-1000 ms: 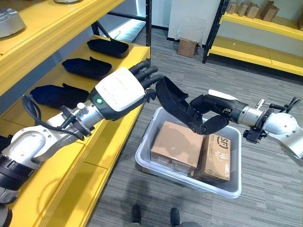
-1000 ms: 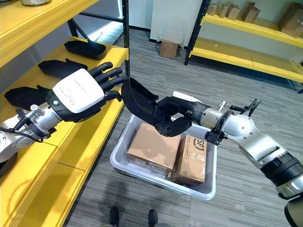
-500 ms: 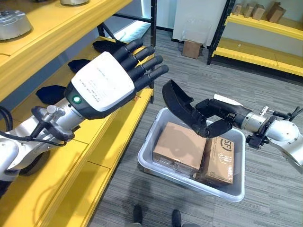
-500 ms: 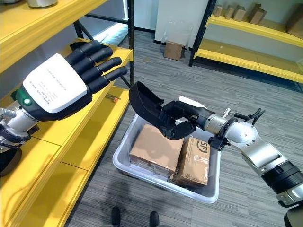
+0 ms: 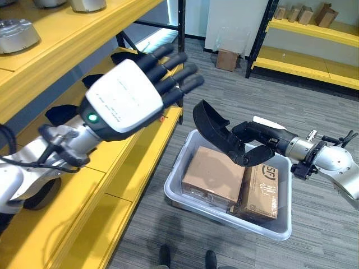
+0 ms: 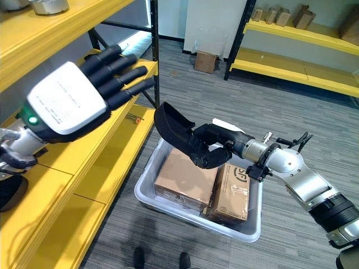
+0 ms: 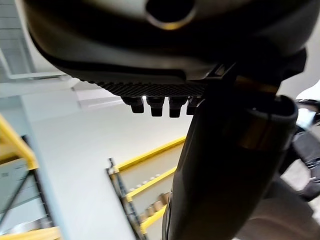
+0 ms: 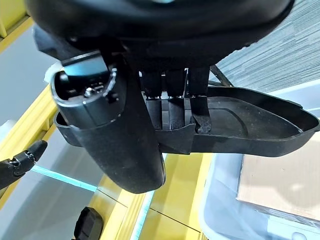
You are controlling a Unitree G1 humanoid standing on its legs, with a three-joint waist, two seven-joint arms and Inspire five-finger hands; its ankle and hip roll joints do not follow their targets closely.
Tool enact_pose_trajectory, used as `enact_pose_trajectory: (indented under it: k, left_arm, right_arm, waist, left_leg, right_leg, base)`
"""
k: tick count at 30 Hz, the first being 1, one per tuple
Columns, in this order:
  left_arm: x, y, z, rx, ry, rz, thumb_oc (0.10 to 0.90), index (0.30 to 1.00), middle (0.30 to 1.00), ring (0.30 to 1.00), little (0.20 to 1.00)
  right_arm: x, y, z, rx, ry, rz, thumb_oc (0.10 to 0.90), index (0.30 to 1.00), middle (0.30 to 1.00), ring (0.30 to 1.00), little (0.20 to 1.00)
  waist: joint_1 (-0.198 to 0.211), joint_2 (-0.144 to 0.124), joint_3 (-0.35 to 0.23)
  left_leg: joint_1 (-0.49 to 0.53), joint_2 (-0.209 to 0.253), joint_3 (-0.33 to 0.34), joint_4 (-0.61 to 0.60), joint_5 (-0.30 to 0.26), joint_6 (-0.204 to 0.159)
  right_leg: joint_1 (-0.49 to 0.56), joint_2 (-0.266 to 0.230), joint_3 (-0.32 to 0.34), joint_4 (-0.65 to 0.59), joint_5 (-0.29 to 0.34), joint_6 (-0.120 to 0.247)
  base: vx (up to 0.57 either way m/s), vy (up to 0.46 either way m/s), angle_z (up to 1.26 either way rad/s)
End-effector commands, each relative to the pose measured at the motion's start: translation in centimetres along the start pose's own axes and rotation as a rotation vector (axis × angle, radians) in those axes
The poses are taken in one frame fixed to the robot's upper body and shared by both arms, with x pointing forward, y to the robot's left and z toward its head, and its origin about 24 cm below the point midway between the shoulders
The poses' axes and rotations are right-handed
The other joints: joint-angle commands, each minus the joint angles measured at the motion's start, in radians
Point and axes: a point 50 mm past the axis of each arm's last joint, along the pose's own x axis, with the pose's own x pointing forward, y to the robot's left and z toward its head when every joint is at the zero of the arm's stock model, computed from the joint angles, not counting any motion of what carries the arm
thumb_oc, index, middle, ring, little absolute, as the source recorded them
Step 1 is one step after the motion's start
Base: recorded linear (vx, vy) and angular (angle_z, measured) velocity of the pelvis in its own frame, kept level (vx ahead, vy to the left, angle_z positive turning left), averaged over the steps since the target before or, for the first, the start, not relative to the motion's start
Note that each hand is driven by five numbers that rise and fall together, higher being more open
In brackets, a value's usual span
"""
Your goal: Move parts from the plastic box to the shelf.
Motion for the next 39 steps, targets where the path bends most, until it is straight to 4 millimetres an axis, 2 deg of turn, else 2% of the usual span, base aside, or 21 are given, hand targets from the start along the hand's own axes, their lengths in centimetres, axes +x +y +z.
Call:
enact_pose_trajectory:
  k: [1, 17, 22, 30, 39]
  left_arm:
    - [0.8, 0.3, -0.9, -0.043, 0.062, 0.093, 0.900, 1.000, 1.000, 1.000, 1.000]
    - [3.9, -1.8, 1.9, -0.209, -0.053, 0.077, 0.900, 1.000, 1.000, 1.000, 1.000]
    - [4.4, -2.0, 2.1, -0.231, -0.054, 0.085, 0.900, 1.000, 1.000, 1.000, 1.000]
    - [5.5, -3.5, 2.2, -0.273, -0.026, 0.065, 0.900, 1.000, 1.000, 1.000, 1.000]
    - [5.2, -5.3, 1.7, -0.280, 0.041, 0.010, 0.900, 1.000, 1.000, 1.000, 1.000]
  right_arm:
    - [0.4, -2.5, 4.3, -0.053, -0.241, -0.128, 0.400, 0.300, 0.300, 0.300, 0.300]
    - [1.5, -2.1, 5.2, -0.038, -0.296, -0.128, 0.400, 0.300, 0.300, 0.300, 0.300]
    - [1.7, -2.0, 5.2, -0.031, -0.305, -0.131, 0.400, 0.300, 0.300, 0.300, 0.300]
    - [2.4, -1.5, 5.8, -0.022, -0.331, -0.110, 0.400, 0.300, 0.300, 0.300, 0.300]
    - [2.6, -1.5, 6.2, -0.017, -0.351, -0.105, 0.400, 0.300, 0.300, 0.300, 0.300]
  waist:
    - [-0.010, -0.032, -0.196]
    - [-0.035, -0.038, -0.188]
    - [-0.038, -0.038, -0.187]
    - [-0.045, -0.042, -0.186]
    - [-0.051, -0.047, -0.189]
  left_leg:
    - [0.047, 0.088, 0.024, -0.009, -0.062, -0.068]
    - [0.058, 0.090, 0.039, -0.009, -0.069, -0.063]
    - [0.059, 0.090, 0.042, -0.009, -0.070, -0.062]
    - [0.057, 0.091, 0.044, -0.009, -0.071, -0.061]
    - [0.058, 0.091, 0.051, -0.009, -0.072, -0.061]
  right_leg:
    - [0.005, -0.098, -0.005, 0.040, -0.017, 0.116]
    - [0.001, -0.097, 0.015, 0.042, -0.015, 0.116]
    - [0.000, -0.098, 0.016, 0.043, -0.017, 0.116]
    - [-0.004, -0.098, 0.021, 0.042, -0.017, 0.117]
    - [-0.006, -0.096, 0.025, 0.041, -0.014, 0.116]
  base:
    - [0.00, 0.000, 0.00]
    - [0.00, 0.000, 0.00]
    - [0.00, 0.001, -0.01]
    - [0.01, 0.005, -0.05]
    - [0.00, 0.000, 0.00]
